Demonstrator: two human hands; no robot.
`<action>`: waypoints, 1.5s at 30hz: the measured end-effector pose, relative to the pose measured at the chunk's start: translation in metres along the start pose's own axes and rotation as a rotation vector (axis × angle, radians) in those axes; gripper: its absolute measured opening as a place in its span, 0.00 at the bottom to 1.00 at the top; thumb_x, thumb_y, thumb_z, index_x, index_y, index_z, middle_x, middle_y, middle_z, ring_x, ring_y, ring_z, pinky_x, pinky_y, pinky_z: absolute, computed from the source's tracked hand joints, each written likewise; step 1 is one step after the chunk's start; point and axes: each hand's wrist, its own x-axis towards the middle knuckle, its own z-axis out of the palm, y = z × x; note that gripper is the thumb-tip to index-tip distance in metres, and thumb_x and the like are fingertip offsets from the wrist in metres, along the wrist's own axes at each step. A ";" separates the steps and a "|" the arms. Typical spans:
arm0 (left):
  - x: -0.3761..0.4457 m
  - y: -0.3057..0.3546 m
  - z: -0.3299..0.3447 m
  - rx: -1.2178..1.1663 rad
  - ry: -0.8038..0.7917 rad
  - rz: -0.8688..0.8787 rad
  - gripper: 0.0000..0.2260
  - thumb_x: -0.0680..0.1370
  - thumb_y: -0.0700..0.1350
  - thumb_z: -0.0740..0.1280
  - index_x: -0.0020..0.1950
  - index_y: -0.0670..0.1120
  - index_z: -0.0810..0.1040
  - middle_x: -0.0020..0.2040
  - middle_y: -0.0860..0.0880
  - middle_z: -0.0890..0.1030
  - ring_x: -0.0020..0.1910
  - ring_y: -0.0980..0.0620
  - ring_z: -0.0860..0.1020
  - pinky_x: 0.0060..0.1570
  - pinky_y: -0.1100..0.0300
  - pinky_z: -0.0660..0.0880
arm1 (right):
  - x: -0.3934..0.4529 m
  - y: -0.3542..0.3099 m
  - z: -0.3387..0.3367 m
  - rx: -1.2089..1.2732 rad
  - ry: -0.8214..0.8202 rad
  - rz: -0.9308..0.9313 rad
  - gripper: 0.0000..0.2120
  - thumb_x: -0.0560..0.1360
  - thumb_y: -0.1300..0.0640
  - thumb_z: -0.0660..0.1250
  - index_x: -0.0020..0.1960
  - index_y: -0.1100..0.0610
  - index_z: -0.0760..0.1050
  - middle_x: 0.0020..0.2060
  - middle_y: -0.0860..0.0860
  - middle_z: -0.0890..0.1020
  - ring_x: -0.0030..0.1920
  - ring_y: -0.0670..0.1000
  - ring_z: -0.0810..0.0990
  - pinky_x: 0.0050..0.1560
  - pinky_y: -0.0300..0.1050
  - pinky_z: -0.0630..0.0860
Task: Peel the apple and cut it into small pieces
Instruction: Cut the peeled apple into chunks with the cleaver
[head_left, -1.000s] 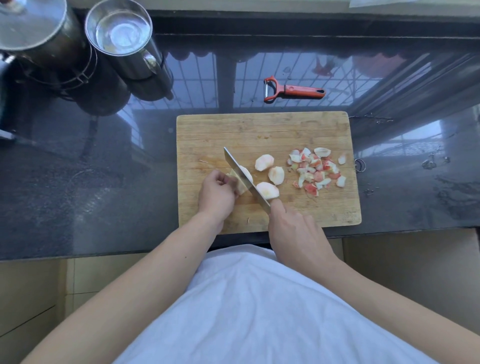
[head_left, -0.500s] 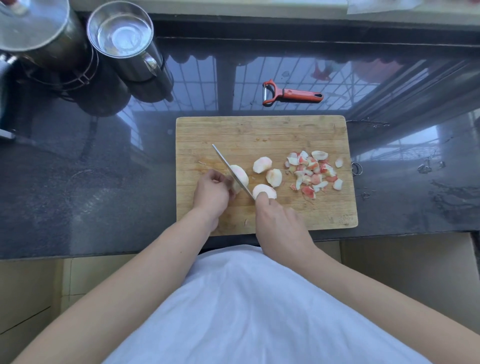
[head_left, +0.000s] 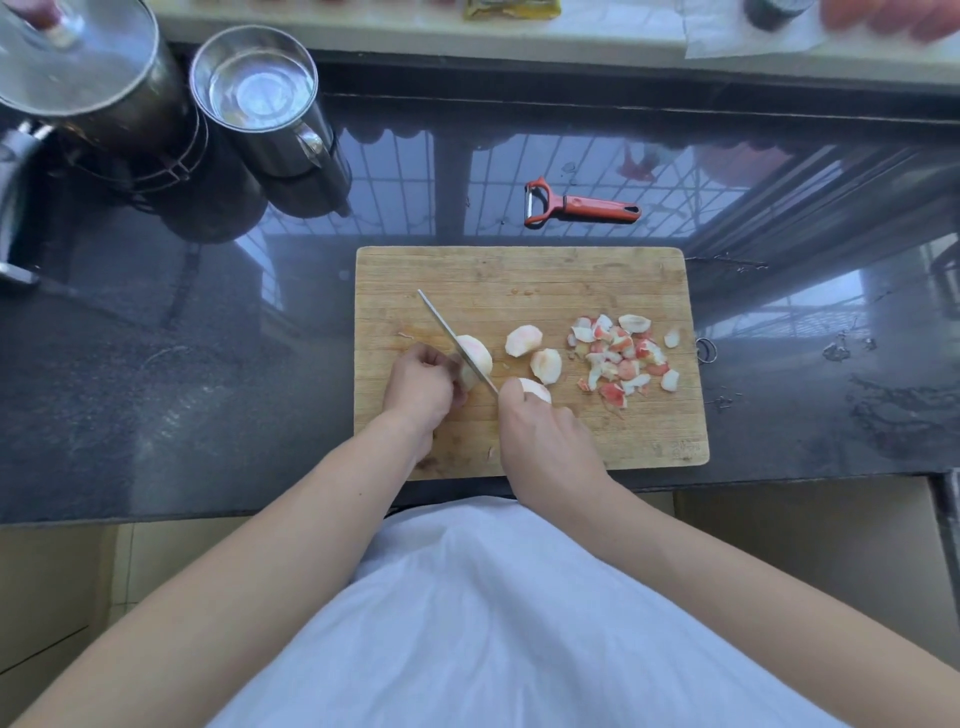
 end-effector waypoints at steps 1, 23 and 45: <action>-0.001 0.001 0.000 0.044 0.024 0.022 0.06 0.82 0.47 0.63 0.51 0.45 0.75 0.50 0.44 0.86 0.53 0.40 0.84 0.57 0.43 0.81 | 0.000 0.000 0.001 -0.004 0.007 -0.004 0.20 0.69 0.71 0.63 0.48 0.54 0.56 0.38 0.49 0.67 0.42 0.59 0.80 0.26 0.45 0.54; -0.001 -0.012 -0.013 0.652 0.184 0.611 0.10 0.83 0.52 0.65 0.55 0.47 0.81 0.54 0.48 0.82 0.51 0.44 0.78 0.46 0.54 0.71 | 0.002 0.004 -0.008 0.021 0.028 0.010 0.16 0.70 0.71 0.58 0.46 0.53 0.56 0.35 0.50 0.67 0.26 0.50 0.57 0.26 0.46 0.50; 0.028 0.013 -0.033 0.273 0.204 0.376 0.04 0.81 0.47 0.68 0.54 0.49 0.79 0.50 0.55 0.81 0.49 0.52 0.79 0.39 0.68 0.67 | 0.061 -0.018 -0.020 -0.083 0.041 -0.130 0.14 0.72 0.71 0.55 0.51 0.55 0.59 0.29 0.50 0.63 0.30 0.55 0.66 0.26 0.47 0.57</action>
